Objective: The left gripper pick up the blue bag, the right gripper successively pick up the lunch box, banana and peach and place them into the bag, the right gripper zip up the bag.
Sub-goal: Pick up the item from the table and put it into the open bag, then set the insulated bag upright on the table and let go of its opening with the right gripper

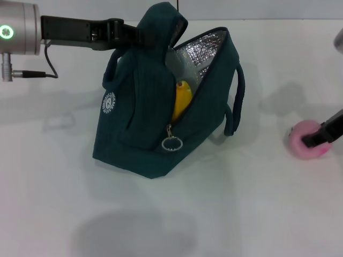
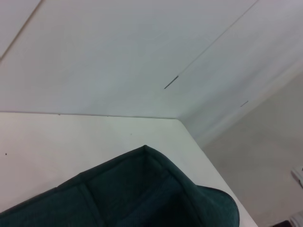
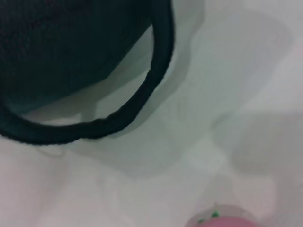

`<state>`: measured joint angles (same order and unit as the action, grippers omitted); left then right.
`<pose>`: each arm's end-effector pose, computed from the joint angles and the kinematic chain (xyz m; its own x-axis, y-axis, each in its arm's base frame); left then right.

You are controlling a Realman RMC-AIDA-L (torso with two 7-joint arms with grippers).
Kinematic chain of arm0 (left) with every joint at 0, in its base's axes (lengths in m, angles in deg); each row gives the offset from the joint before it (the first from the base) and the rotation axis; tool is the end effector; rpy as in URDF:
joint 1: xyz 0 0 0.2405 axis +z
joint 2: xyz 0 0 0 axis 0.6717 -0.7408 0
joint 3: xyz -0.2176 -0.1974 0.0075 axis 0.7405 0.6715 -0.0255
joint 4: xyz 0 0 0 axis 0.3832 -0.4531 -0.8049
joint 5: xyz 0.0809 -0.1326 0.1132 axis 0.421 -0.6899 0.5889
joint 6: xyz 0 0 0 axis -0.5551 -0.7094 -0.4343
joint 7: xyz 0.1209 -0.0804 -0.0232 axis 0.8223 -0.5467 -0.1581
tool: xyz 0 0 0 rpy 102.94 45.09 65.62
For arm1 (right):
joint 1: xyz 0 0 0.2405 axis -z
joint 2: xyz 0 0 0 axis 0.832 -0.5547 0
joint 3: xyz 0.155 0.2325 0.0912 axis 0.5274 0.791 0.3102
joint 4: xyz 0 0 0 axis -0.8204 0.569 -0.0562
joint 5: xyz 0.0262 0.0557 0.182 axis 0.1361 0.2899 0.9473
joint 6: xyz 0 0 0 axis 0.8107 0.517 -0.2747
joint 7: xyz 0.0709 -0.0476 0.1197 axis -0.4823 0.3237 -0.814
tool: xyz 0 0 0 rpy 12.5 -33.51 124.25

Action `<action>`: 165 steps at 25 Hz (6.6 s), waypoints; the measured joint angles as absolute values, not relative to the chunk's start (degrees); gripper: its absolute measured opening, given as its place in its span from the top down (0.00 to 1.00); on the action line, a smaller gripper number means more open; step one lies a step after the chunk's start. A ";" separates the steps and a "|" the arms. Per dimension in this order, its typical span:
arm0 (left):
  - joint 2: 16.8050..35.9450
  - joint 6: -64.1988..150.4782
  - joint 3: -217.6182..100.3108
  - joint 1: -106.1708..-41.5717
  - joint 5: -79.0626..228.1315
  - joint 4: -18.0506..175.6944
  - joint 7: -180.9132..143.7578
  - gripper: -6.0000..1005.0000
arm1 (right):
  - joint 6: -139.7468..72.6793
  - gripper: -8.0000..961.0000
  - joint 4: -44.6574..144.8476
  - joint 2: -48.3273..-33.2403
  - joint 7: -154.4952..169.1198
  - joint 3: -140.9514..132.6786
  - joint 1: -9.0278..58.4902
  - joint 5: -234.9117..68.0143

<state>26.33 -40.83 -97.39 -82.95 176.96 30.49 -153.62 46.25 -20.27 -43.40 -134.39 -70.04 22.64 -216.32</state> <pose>-0.2009 0.3965 0.0312 0.4389 0.7836 0.4397 0.8212 -0.5484 0.1575 0.2456 0.3685 0.0112 0.6843 -0.7147 0.1448 -0.5887 -0.6586 -0.4687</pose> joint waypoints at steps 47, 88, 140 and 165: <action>27.13 -42.06 -97.48 -82.89 174.15 30.50 -154.35 0.94 | 42.01 0.95 20.26 -43.18 -78.49 -61.12 13.98 -160.87; 27.91 -42.14 -97.72 -83.25 174.07 30.49 -154.53 0.94 | 34.17 0.89 22.42 -43.38 -99.90 -69.03 5.91 -172.40; 27.09 -42.09 -97.47 -84.86 173.98 30.78 -155.53 0.94 | 34.12 0.24 8.59 -41.79 -90.72 -54.37 27.03 -176.23; 26.77 -42.10 -97.49 -82.05 172.45 30.93 -155.19 0.94 | -10.13 0.25 9.39 -44.26 -66.00 -69.32 23.02 -145.99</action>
<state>26.77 -42.10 -97.49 -82.05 172.45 30.93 -155.19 -10.13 9.39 -44.26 -66.00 -69.32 23.02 -145.99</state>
